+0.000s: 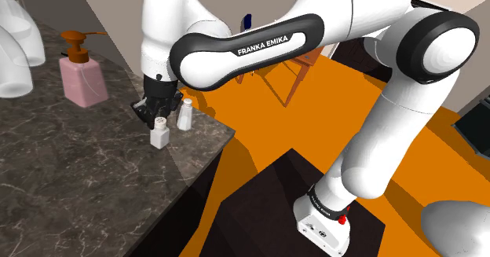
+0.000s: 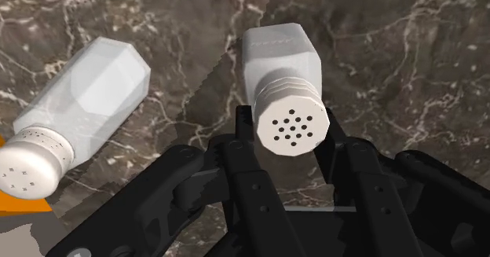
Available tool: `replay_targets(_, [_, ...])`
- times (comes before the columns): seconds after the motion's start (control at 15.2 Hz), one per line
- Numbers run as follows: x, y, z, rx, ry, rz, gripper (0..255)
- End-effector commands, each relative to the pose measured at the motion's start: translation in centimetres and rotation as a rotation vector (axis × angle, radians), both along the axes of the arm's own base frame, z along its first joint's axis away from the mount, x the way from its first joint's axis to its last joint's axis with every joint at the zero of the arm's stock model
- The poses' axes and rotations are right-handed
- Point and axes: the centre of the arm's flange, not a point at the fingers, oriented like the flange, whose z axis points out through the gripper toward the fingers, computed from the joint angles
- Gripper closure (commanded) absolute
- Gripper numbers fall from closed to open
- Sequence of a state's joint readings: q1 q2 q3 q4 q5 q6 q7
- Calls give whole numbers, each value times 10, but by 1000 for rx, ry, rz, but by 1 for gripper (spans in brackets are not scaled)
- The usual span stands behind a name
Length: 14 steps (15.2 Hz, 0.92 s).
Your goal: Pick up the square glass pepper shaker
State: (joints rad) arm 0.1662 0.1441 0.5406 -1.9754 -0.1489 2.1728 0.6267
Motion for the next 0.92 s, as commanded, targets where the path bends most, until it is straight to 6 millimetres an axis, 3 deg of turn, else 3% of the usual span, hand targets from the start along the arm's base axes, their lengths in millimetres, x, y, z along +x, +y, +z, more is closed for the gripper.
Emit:
replay_targets(0.0, [0, 0, 0, -1, 1, 0, 255])
replay_targets(0.86, [0, 0, 63, -1, 1, 0, 255])
